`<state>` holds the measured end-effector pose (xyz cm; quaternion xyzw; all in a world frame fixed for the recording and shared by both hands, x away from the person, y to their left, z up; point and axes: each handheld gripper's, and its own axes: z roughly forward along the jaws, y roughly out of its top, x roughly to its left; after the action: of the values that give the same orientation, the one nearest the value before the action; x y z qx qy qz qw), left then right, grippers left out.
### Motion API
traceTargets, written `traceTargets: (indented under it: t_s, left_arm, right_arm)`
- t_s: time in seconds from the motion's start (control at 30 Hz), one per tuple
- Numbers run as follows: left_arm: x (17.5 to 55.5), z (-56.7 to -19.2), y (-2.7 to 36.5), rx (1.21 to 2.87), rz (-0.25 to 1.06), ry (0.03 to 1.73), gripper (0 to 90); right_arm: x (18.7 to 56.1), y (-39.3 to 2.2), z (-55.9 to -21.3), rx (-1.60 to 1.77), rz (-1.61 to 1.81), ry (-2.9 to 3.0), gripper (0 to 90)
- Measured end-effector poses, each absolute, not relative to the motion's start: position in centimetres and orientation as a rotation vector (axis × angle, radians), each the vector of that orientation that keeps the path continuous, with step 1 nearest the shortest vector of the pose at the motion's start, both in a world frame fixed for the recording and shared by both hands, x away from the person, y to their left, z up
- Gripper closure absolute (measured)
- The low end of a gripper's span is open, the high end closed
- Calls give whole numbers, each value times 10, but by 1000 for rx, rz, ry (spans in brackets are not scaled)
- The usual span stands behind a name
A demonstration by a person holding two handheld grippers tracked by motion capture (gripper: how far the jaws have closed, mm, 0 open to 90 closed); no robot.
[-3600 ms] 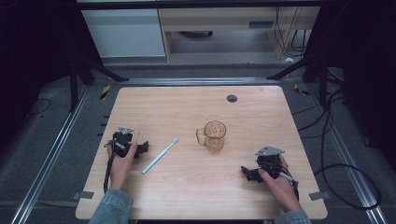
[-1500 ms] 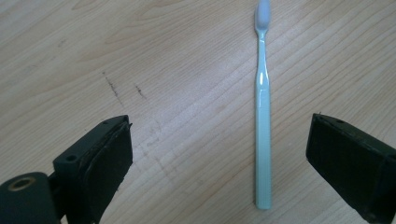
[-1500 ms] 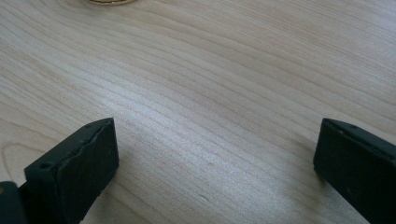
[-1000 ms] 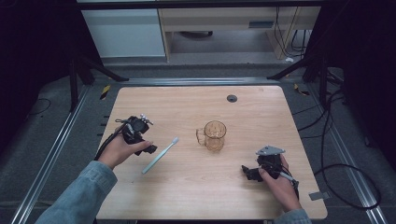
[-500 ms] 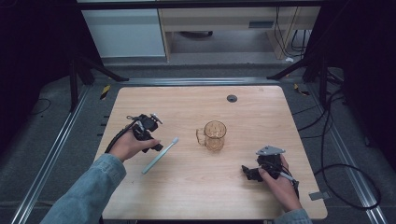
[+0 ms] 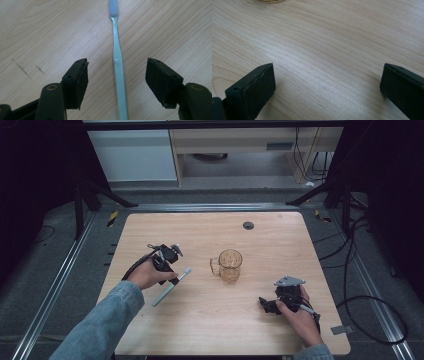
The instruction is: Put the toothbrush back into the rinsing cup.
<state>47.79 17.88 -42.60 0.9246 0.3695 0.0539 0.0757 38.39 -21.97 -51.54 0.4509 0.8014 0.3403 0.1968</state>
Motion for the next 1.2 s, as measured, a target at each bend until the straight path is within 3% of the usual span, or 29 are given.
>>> traceTargets:
  t_s: [0.23,0.57,1.2]
  left_arm:
    - [491,-436,178,2788,125,1175,395]
    - [494,-441,165,2807,73,1143,503]
    - [502,-454,163,2824,3,1172,586]
  right_arm:
    - [384,-220,-515,1276,956,2234,4]
    - [383,-219,-514,1304,966,2235,5]
    - [384,-221,-515,1258,953,2246,5]
